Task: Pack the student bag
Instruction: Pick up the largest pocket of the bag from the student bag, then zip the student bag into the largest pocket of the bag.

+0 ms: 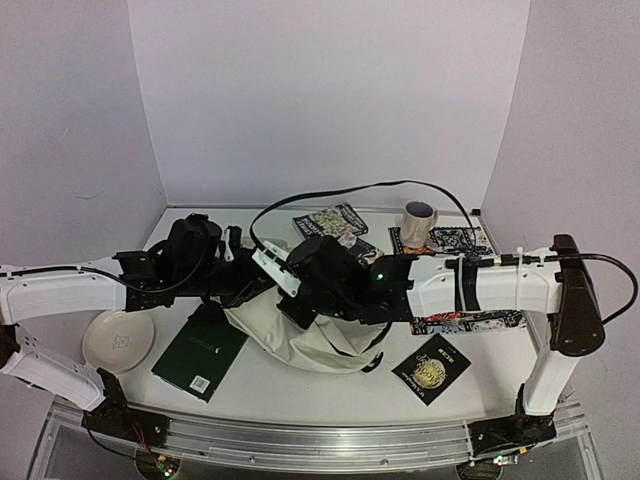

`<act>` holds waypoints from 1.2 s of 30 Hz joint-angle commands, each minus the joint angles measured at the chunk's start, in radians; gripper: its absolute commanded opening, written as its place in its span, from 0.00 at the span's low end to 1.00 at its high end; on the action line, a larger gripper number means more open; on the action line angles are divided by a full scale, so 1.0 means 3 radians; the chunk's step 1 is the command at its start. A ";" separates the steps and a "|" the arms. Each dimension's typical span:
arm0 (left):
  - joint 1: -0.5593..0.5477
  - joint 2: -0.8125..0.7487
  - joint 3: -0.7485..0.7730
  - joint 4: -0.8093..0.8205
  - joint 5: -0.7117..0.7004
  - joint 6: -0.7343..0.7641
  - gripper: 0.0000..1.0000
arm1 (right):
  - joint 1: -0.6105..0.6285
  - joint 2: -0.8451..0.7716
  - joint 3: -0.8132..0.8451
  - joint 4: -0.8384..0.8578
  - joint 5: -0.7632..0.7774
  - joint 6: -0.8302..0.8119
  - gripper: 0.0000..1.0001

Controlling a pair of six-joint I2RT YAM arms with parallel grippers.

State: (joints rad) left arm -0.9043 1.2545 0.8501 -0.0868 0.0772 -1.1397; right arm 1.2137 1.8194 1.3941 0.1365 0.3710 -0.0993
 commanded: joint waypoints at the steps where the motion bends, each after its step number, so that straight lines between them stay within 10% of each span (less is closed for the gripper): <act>1: -0.0018 -0.0048 0.0183 0.0448 0.0059 -0.0015 0.00 | -0.0027 -0.0075 -0.0077 -0.0105 0.0082 0.0018 0.00; 36: 0.0622 0.0115 0.0393 -0.0540 -0.1423 0.1739 0.00 | -0.0023 -0.1325 -0.1178 -0.0437 -0.1106 0.0777 0.00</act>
State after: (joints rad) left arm -0.7725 1.2983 0.9276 -0.2591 -0.1059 -0.7319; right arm 1.2049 1.4227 1.0458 0.0702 0.0879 0.0906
